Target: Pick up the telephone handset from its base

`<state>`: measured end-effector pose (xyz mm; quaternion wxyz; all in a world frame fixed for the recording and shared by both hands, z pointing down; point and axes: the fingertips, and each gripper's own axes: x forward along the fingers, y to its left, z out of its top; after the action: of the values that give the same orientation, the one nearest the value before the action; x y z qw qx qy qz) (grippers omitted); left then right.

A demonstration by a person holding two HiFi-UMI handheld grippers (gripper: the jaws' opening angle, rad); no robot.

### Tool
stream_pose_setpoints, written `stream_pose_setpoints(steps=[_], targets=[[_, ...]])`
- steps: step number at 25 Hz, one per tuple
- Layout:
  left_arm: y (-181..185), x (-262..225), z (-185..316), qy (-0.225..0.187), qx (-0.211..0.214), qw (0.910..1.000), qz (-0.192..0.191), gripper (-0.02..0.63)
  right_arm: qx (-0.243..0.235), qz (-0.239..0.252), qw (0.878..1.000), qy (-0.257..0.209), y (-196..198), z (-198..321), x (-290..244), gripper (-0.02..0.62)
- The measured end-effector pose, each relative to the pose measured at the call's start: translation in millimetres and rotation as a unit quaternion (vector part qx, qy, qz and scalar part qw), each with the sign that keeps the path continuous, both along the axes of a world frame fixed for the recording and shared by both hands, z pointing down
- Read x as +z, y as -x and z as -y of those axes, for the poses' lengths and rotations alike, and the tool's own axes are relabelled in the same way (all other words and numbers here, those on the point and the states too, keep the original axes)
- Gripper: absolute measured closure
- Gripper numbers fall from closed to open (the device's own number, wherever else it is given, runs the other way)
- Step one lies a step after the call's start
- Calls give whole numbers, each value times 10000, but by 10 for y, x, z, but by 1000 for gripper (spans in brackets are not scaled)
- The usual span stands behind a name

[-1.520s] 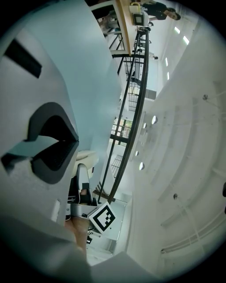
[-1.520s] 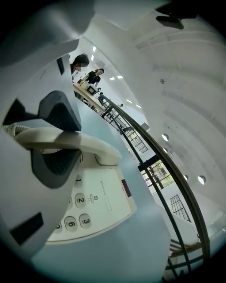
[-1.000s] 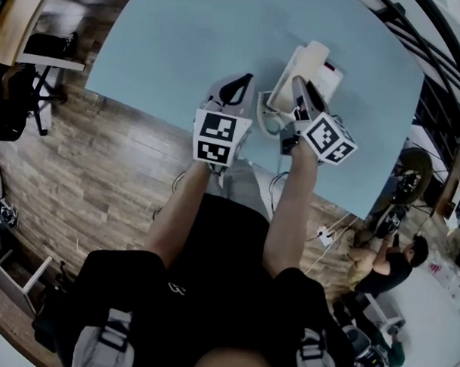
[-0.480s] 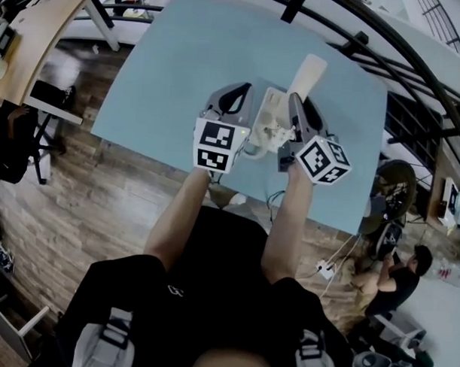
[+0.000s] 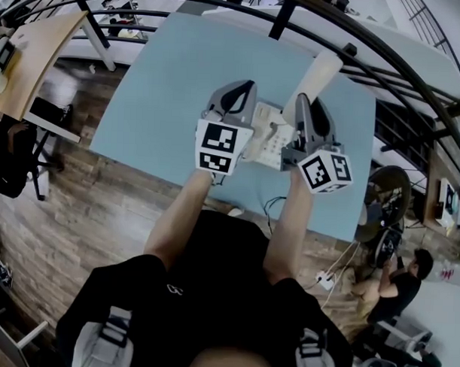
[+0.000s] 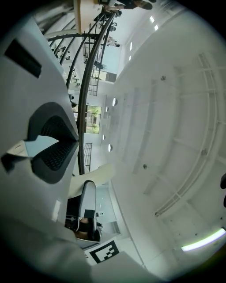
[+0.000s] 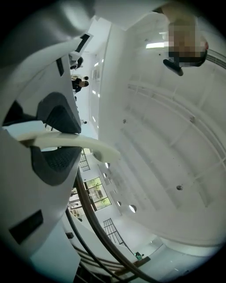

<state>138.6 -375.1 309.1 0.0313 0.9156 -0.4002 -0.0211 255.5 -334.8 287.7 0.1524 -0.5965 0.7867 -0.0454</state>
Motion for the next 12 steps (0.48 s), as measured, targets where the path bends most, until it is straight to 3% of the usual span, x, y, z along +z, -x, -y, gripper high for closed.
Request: stream_pose_setpoints(steps=[12], targets=[[-44,24,51,49,41,10000,51,606,-44,6,9998,198,-28,104,158,509]])
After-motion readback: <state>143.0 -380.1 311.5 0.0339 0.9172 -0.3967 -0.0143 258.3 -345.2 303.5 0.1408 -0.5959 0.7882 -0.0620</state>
